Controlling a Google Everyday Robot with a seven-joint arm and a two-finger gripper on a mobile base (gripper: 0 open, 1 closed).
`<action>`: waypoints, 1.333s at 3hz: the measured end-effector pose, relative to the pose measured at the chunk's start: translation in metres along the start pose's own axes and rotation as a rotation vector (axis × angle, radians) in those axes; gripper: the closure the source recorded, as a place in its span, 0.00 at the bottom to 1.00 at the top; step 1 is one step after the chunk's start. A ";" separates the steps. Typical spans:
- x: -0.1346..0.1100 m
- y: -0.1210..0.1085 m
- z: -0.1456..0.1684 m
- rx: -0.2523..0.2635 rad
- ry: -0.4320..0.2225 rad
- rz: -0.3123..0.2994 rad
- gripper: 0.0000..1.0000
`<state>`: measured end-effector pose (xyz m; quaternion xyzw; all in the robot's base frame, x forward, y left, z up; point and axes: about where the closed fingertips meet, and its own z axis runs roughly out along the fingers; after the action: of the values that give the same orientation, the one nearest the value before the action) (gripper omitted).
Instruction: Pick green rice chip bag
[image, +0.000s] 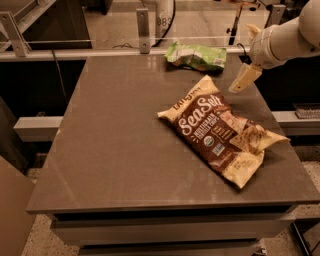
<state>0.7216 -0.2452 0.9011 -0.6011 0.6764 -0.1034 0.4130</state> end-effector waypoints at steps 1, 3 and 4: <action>-0.001 -0.006 0.011 0.056 -0.114 0.068 0.00; -0.004 -0.011 0.028 0.085 -0.231 0.157 0.00; -0.010 -0.011 0.036 0.074 -0.209 0.194 0.00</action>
Offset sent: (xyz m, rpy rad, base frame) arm 0.0401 0.0041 -0.0069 0.4307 -0.1234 -0.0012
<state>0.7533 -0.2263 0.8894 -0.5247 0.6802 -0.0249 0.5113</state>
